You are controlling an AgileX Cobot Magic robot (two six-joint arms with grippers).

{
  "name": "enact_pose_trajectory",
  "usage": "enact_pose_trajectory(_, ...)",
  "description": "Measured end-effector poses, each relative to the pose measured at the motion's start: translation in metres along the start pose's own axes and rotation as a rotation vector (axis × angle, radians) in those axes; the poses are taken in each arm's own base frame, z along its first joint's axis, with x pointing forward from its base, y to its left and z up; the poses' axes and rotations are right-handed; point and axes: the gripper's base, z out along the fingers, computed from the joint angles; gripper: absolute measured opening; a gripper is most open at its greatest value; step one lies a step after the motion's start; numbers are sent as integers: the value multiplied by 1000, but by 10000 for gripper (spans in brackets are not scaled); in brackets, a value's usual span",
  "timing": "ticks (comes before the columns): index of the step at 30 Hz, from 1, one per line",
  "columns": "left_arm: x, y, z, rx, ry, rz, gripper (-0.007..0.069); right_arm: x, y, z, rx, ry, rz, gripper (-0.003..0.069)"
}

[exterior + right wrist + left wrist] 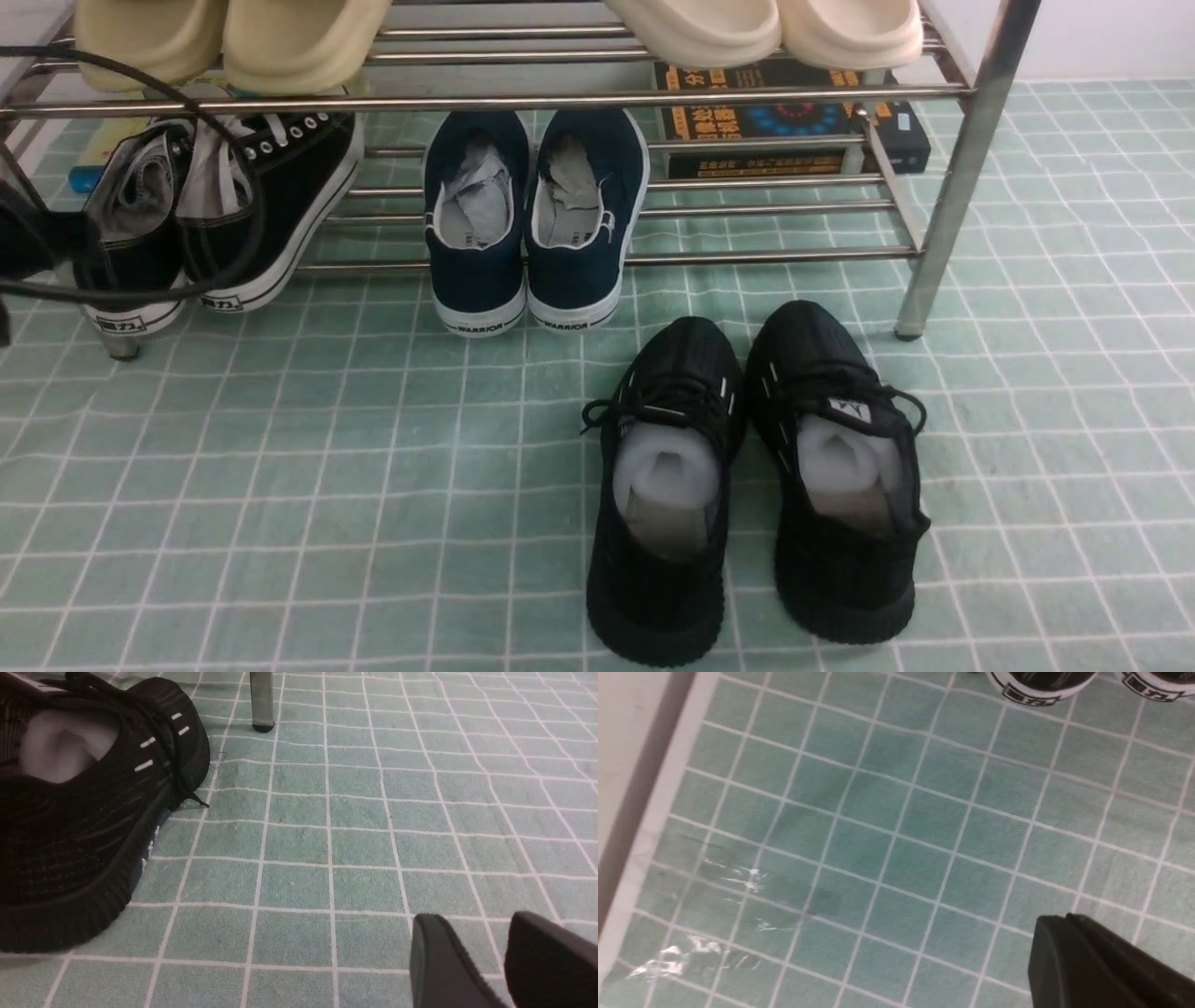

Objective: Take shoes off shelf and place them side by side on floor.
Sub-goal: 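Grasp the leftmost shoe on the bottom shelf of the shoe rack with the left gripper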

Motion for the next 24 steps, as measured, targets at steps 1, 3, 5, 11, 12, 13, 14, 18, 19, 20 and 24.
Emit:
enact_pose_trajectory(1,-4,-3,4,19,-7,-7,1,0,0,0,0,0,0,239)
enact_pose_trajectory(3,-10,-7,7,45,-32,-17,3,0,0,0,0,0,0,239)
enact_pose_trajectory(5,-16,-10,7,69,-65,-26,6,0,0,0,0,0,0,239)
enact_pose_trajectory(11,-32,-23,8,151,-184,-21,107,0,0,0,0,0,0,239)
enact_pose_trajectory(12,-33,-24,8,153,-186,-18,120,0,0,0,0,0,0,239)
enact_pose_trajectory(13,-35,-27,10,159,-187,-13,152,0,0,0,0,0,0,239)
enact_pose_trajectory(14,-37,-34,15,168,-178,0,202,0,0,0,0,0,0,239)
enact_pose_trajectory(18,-44,-57,30,194,-161,69,339,0,0,0,0,0,0,239)
enact_pose_trajectory(19,-45,-63,33,201,-160,90,360,0,0,0,0,0,0,239)
enact_pose_trajectory(20,-46,-64,34,203,-164,96,369,0,0,0,0,0,0,239)
enact_pose_trajectory(24,-52,-84,50,221,-184,160,412,0,0,0,0,0,0,239)
